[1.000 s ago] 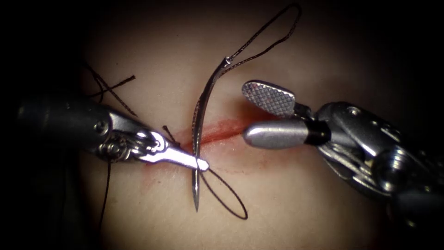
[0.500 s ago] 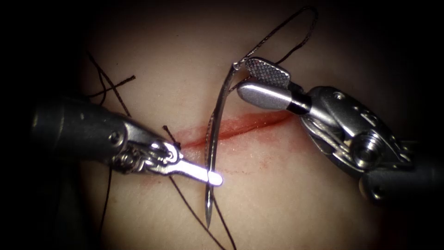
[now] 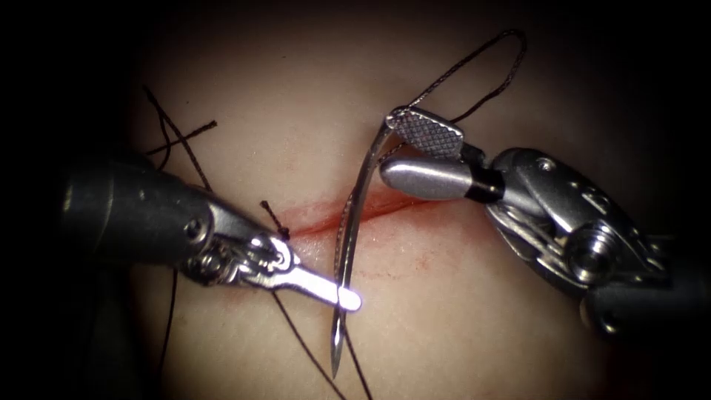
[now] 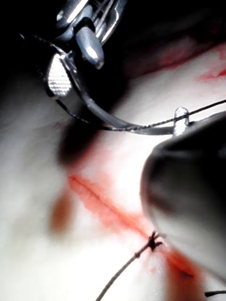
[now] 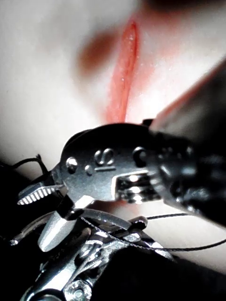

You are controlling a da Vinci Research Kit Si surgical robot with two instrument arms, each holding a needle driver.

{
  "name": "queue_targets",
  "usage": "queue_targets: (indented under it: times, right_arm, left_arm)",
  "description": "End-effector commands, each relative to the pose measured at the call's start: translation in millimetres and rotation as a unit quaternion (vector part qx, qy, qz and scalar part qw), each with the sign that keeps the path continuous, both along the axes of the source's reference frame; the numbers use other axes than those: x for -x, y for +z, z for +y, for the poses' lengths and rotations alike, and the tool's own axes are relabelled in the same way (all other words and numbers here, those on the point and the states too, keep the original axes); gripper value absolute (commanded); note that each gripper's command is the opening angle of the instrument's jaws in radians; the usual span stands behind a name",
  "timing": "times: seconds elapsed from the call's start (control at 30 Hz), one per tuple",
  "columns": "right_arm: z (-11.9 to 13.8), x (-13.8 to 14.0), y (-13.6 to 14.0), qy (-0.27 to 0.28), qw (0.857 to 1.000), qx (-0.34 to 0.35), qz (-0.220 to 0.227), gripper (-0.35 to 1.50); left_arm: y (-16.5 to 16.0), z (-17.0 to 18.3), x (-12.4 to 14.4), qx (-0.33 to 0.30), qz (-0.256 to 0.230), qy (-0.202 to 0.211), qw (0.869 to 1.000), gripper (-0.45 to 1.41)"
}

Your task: Wound Closure

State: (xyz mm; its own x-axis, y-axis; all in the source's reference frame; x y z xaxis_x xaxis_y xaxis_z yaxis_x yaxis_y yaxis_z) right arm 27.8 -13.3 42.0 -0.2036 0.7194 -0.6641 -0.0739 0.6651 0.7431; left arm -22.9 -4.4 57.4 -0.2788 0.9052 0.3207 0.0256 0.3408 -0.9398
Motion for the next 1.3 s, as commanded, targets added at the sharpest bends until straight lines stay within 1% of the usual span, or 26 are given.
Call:
queue_targets:
  times: [0.03,0.2,0.33,0.47,0.6,0.67,0.7,0.73,0.83,0.9,0.97,1.03,1.07,1.17,1.23,1.27,1.3]
  right_arm:
    - [0.0,-0.8,0.2,-0.003,1.0,0.0,-0.004,0.54]
    - [-0.1,-0.9,0.4,-0.015,1.0,0.0,-0.024,0.49]
    - [-0.6,-1.1,0.8,-0.027,0.999,0.006,-0.042,0.49]
    - [-0.8,-1.5,1.1,-0.027,0.999,0.008,-0.042,0.49]
    - [-0.9,-1.8,1.0,-0.026,0.999,0.014,-0.043,0.37]
    - [-0.9,-1.9,1.0,-0.025,0.999,0.019,-0.044,0.36]
    - [-0.8,-2.0,0.9,-0.024,0.998,0.028,-0.046,0.24]
    - [-0.7,-2.1,0.9,-0.023,0.998,0.03,-0.047,0.17]
    - [-0.7,-2.3,0.9,-0.023,0.998,0.03,-0.047,0.07]
    - [-0.8,-2.4,0.8,-0.023,0.998,0.03,-0.047,0.05]
    - [-0.8,-2.5,0.8,-0.023,0.998,0.033,-0.048,-0.05]
    - [-0.8,-2.6,0.8,-0.023,0.998,0.036,-0.048,-0.32]
    - [-0.8,-2.6,0.7,-0.023,0.998,0.036,-0.048,-0.35]
    - [-0.9,-2.4,0.6,-0.024,0.998,0.036,-0.047,-0.35]
    - [-0.8,-2.2,0.5,-0.025,0.998,0.038,-0.048,-0.35]
    - [-0.7,-2.0,0.4,-0.025,0.998,0.037,-0.048,-0.35]
    - [-0.6,-1.8,0.3,-0.026,0.998,0.037,-0.047,-0.35]
  left_arm:
    - [0.5,-0.1,0.5,0.0,-0.001,0.001,1.0,-0.45]
    - [0.5,-0.1,0.9,0.0,-0.003,0.008,1.0,-0.45]
    - [0.5,-0.2,1.0,0.0,-0.005,0.012,1.0,-0.45]
    - [0.4,-0.3,1.2,0.0,-0.003,0.016,1.0,-0.45]
    - [0.4,-0.3,1.3,0.0,-0.004,0.018,1.0,-0.45]
    - [0.4,-0.4,1.3,0.001,-0.003,0.02,1.0,-0.45]
    - [0.5,-0.5,1.4,0.001,-0.003,0.021,1.0,-0.45]
    - [0.4,-0.5,1.4,0.001,-0.004,0.021,1.0,-0.45]
    - [0.4,-0.6,1.5,0.001,-0.004,0.023,1.0,-0.45]
    - [0.4,-0.6,1.5,0.002,-0.003,0.024,1.0,-0.45]
    - [0.4,-0.6,1.5,0.002,-0.003,0.025,1.0,-0.45]
    - [0.4,-0.6,1.5,0.002,-0.003,0.025,1.0,-0.45]
    - [0.4,-0.6,1.5,0.002,-0.004,0.025,1.0,-0.45]
    - [0.4,-0.6,1.6,0.002,-0.004,0.026,1.0,-0.45]
    - [0.5,-0.5,1.7,0.002,-0.003,0.025,1.0,0.32]
    - [0.6,-0.4,1.7,0.002,0.0,0.022,1.0,0.57]
    - [0.7,-0.2,1.8,0.011,0.002,0.014,1.0,0.88]
